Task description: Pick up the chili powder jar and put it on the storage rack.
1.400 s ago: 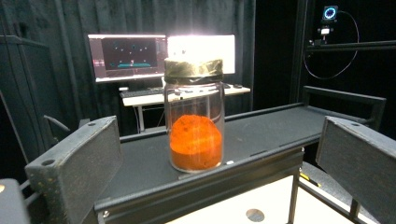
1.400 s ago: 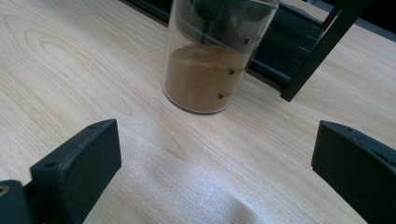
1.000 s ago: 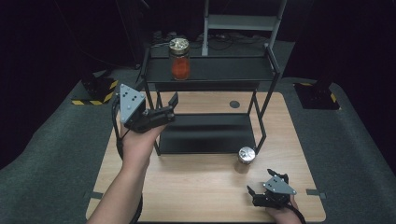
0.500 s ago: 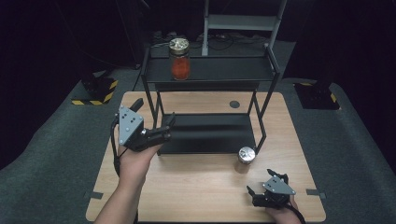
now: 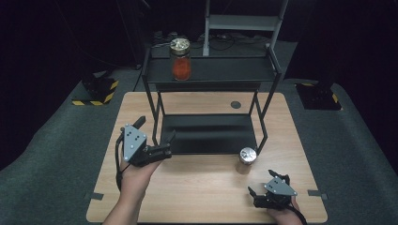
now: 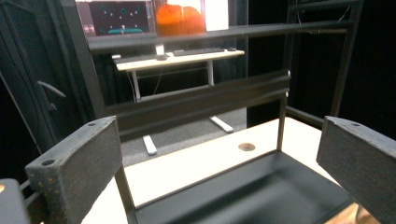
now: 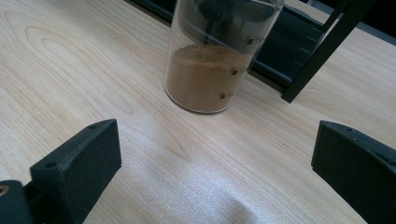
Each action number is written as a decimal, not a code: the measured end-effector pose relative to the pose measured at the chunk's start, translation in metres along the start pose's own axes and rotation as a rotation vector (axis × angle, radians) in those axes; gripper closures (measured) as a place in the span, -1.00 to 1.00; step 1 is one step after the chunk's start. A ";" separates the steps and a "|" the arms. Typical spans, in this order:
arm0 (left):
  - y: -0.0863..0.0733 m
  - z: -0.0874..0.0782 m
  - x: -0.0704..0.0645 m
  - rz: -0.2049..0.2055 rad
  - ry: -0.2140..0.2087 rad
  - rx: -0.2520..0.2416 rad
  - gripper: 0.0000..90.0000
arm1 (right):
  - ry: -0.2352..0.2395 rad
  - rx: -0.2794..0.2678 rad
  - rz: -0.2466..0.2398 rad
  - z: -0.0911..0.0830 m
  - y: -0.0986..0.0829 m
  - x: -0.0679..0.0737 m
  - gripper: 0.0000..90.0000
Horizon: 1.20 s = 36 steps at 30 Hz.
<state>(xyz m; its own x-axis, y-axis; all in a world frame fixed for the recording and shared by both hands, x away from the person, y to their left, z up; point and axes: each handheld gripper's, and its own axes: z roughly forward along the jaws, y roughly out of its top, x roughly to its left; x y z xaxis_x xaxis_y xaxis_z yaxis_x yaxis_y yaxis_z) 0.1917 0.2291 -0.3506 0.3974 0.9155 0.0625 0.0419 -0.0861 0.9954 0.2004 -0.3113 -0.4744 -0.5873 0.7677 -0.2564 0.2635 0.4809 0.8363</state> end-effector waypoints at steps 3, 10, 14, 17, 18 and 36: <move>-0.011 -0.003 -0.001 -0.008 0.000 0.015 -0.99 | 0.000 0.001 -0.002 0.000 0.000 0.001 -0.99; -0.030 -0.008 -0.001 -0.003 0.013 0.050 -0.99 | -0.002 0.000 -0.004 0.000 0.000 0.001 -0.99; -0.049 -0.011 0.001 -0.020 0.009 0.083 -0.99 | -0.004 0.000 -0.005 0.000 0.000 0.001 -0.99; -0.061 -0.012 0.001 -0.031 0.004 0.105 -0.99 | -0.005 -0.003 -0.004 0.000 0.000 0.001 -0.99; -0.061 -0.012 0.001 -0.031 0.004 0.105 -0.99 | -0.005 -0.003 -0.004 0.000 0.000 0.001 -0.99; -0.120 -0.017 -0.002 -0.052 -0.023 0.250 -0.99 | -0.015 -0.003 -0.006 0.000 0.000 0.004 -0.99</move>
<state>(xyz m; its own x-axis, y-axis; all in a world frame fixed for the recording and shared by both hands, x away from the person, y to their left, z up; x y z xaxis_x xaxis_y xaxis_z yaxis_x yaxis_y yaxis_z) 0.1707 0.2445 -0.4691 0.4091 0.9125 0.0068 0.2869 -0.1357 0.9483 0.1979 -0.3090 -0.4755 -0.5773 0.7709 -0.2690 0.2577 0.4847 0.8359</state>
